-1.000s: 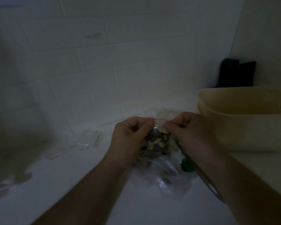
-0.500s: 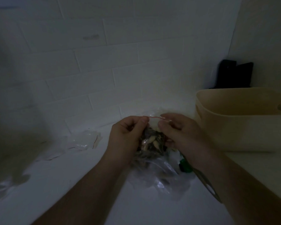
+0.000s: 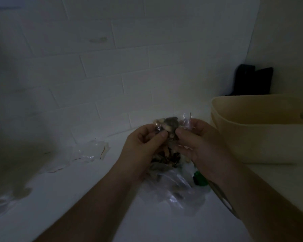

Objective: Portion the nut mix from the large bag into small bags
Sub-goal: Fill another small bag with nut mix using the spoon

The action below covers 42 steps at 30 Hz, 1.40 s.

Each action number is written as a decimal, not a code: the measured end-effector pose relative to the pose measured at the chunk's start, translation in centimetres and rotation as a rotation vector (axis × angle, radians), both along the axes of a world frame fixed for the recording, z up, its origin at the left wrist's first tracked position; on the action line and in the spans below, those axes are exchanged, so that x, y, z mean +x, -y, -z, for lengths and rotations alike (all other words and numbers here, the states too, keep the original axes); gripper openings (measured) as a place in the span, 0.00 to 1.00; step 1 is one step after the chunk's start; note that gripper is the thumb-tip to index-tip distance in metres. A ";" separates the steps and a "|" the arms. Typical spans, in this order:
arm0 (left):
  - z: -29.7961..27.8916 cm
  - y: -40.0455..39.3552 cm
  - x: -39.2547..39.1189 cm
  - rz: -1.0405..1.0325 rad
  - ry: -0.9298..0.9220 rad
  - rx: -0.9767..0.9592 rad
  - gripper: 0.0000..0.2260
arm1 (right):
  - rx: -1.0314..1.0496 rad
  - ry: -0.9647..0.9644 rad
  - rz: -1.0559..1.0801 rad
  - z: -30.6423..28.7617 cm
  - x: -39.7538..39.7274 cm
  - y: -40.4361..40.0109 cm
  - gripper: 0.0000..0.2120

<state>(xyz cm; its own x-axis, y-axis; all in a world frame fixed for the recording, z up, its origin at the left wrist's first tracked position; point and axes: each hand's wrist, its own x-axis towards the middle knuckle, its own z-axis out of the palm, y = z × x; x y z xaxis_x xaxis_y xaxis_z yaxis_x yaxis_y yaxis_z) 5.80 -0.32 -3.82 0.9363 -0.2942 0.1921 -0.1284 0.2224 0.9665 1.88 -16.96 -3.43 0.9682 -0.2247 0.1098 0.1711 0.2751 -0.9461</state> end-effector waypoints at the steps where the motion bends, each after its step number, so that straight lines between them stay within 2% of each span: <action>1: 0.0 0.0 0.1 -0.002 -0.002 -0.015 0.09 | -0.031 0.001 -0.002 0.0 0.0 0.0 0.14; 4: -0.1 -0.1 0.2 -0.001 0.007 0.010 0.11 | -0.153 0.014 0.027 0.0 -0.2 -0.1 0.16; 8: -0.1 -0.1 0.4 -0.045 0.014 0.024 0.17 | -0.219 0.039 -0.006 -0.2 -0.6 -0.3 0.08; 10: 0.0 -0.2 0.5 -0.097 0.038 0.060 0.17 | -0.259 0.024 0.017 -0.1 -0.5 -0.4 0.07; 12: 0.0 -0.2 0.5 -0.127 0.053 0.072 0.14 | -0.299 0.011 0.043 0.0 -0.3 -0.4 0.08; 16: 0.0 0.1 0.4 -0.079 -0.013 -0.034 0.07 | -0.266 0.000 -0.012 0.2 -0.3 -0.6 0.07; 21: -0.2 0.0 0.4 -0.066 0.011 -0.018 0.18 | -0.255 -0.010 -0.017 0.1 -0.2 -0.4 0.08; 24: -0.5 0.2 0.2 -0.052 -0.052 -0.050 0.15 | -0.332 0.017 0.024 0.1 -0.2 -0.4 0.06; 28: -0.3 0.4 -0.6 0.075 -0.129 -0.044 0.15 | -0.215 0.022 0.033 0.1 -0.2 -0.7 0.06; 32: -0.1 0.4 -0.6 0.050 -0.104 -0.010 0.07 | -0.294 0.032 0.074 0.5 0.2 -0.6 0.06; 35: 0.1 0.4 -0.5 0.013 -0.006 0.082 0.09 | -0.353 0.038 0.096 0.5 0.2 -0.7 0.06; 40: 0.2 0.4 -0.8 0.033 0.039 0.125 0.18 | -0.162 0.032 0.047 0.2 0.1 -0.8 0.07; 42: 0.2 0.4 -0.7 0.041 0.037 0.112 0.18 | -0.083 0.022 0.022 0.3 0.1 -0.8 0.08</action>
